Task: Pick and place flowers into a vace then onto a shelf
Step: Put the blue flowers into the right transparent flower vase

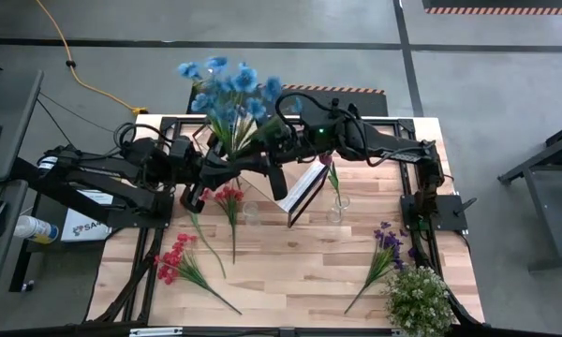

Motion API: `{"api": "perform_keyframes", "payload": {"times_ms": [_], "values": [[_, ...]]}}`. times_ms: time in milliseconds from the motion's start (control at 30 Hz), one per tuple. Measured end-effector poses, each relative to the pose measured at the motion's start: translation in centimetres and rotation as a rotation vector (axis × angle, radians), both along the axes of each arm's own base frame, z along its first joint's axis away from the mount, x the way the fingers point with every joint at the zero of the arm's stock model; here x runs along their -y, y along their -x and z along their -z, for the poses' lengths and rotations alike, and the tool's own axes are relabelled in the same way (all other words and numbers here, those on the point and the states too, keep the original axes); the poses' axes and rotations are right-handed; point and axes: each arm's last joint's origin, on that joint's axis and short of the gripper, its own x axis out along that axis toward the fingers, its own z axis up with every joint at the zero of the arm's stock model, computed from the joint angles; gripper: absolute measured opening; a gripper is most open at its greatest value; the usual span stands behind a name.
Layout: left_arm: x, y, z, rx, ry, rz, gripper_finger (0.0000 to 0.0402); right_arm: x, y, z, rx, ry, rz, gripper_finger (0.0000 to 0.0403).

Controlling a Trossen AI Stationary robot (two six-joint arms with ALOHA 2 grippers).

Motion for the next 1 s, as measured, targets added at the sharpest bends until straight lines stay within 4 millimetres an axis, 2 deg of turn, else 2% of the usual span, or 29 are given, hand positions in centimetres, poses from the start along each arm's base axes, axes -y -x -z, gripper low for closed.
{"api": "perform_keyframes", "payload": {"times_ms": [367,700,867,1000], "values": [[0.0,0.0,0.1,-0.006,-0.006,0.01,0.0048,0.0,0.0,0.1,0.005,0.046,-0.005,0.0007],[0.0,0.0,0.0,-0.007,-0.007,0.014,0.0231,0.1,0.1,0.2,-0.017,0.085,0.028,0.0002],[-0.1,0.8,0.0,-0.035,-0.01,0.013,0.0287,0.2,1.4,-0.6,-0.024,0.116,0.073,0.0001],[-0.1,1.4,-0.1,-0.055,-0.012,0.013,0.0314,0.4,3.3,-2.0,-0.013,0.157,0.132,0.0001]]}}
